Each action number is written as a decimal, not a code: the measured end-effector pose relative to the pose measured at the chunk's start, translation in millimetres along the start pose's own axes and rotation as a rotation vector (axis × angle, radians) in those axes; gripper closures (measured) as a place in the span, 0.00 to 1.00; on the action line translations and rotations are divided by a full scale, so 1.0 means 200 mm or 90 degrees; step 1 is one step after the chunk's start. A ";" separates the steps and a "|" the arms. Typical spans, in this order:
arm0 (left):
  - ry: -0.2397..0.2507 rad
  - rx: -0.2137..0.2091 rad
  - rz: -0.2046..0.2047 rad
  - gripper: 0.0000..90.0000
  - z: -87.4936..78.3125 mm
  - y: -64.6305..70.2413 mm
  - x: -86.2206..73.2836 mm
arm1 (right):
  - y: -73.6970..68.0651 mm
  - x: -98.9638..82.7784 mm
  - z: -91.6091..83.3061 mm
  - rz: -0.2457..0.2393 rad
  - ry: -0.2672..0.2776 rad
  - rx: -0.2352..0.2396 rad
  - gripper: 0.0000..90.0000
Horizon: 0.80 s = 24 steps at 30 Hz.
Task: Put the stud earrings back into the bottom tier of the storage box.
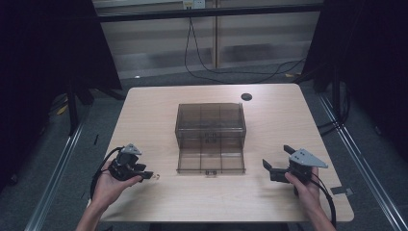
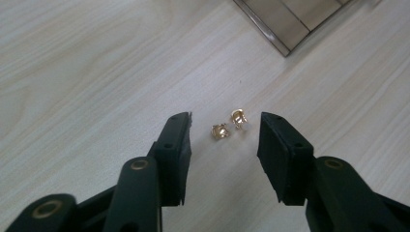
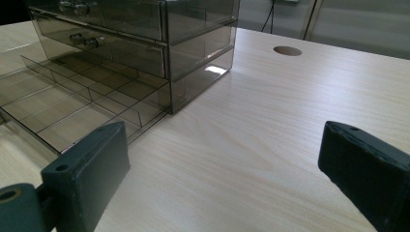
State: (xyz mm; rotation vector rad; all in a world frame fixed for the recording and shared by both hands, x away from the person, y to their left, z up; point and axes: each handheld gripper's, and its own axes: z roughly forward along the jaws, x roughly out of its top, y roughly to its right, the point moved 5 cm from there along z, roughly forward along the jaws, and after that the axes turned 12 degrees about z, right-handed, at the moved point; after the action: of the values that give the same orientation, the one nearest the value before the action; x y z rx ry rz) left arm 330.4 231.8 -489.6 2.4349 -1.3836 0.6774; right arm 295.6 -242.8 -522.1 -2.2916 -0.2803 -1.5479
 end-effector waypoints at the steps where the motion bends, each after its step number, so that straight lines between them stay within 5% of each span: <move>1: -0.014 -0.005 0.008 0.65 0.00 0.00 0.00 | 0.00 0.00 0.00 -0.001 0.000 0.000 0.04; 9: -0.052 -0.022 0.030 0.74 0.02 0.01 0.04 | 0.00 0.00 0.00 -0.009 -0.006 -0.001 0.04; 11: -0.076 -0.024 0.054 0.73 0.01 0.01 0.06 | 0.00 0.00 0.00 -0.009 -0.006 -0.002 0.04; 24: -0.119 -0.041 0.057 0.86 0.07 -0.01 0.07 | -0.01 0.00 0.01 -0.011 -0.010 0.005 0.04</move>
State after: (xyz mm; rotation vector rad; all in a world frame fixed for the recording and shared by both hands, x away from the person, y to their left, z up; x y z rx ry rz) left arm 342.5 216.2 -493.4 2.4498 -1.5667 0.4258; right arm 296.1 -240.5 -522.8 -2.3022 -0.3120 -1.5344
